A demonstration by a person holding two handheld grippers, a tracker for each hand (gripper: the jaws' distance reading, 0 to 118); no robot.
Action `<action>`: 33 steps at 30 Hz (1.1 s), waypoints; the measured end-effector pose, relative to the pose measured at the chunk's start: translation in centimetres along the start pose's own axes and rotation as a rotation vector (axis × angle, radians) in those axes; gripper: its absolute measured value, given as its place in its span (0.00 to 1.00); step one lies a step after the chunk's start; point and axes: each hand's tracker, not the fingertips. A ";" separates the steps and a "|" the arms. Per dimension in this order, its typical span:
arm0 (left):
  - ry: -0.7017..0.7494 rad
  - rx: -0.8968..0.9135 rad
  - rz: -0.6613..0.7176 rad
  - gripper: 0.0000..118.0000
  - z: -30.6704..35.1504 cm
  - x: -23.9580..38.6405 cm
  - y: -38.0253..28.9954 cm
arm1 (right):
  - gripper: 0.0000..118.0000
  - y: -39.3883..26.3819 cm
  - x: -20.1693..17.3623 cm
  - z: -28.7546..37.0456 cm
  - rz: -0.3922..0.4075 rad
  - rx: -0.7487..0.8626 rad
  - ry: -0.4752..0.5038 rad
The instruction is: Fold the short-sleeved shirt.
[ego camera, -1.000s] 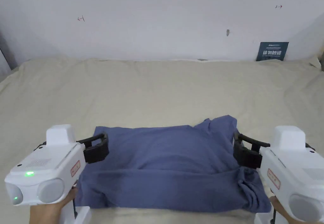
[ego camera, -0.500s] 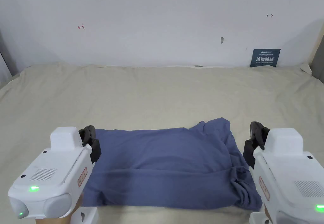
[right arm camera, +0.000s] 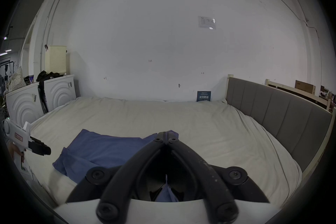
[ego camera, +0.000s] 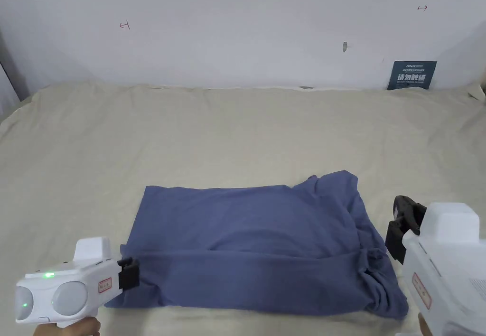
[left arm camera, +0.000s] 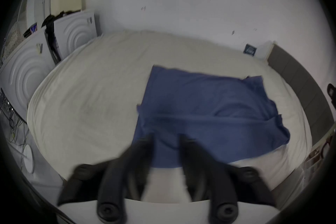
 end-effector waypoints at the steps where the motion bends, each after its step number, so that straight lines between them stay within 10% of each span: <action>1: 0.000 -0.033 0.009 0.70 -0.8 -0.7 -0.3 | 0.01 -0.2 0.0 -0.3 -0.002 -0.008 -0.003; 4: 0.043 -0.072 0.037 0.91 -2.7 -1.9 -0.9 | 0.01 -0.9 0.3 -1.3 -0.016 -0.037 -0.006; 8: 0.067 -0.157 0.037 0.86 -5.6 -2.8 -1.5 | 0.01 -1.7 0.5 -2.4 -0.026 -0.080 -0.014; 17: -0.017 -0.187 0.049 0.09 -7.3 -2.0 -2.3 | 0.03 -3.9 2.7 -4.1 -0.086 -0.202 -0.041; 19: -0.009 -0.208 0.052 0.09 -7.6 -1.2 -2.2 | 0.18 -5.0 3.6 -5.0 -0.129 -0.271 -0.056; 24: -0.031 -0.122 0.067 0.09 -5.0 -1.3 -1.7 | 0.91 -9.7 5.2 -8.8 -0.215 -0.545 -0.047; 33: -0.064 -0.085 0.091 0.09 -3.0 -1.8 -1.0 | 0.49 -15.9 4.7 -13.2 -0.237 -0.728 -0.057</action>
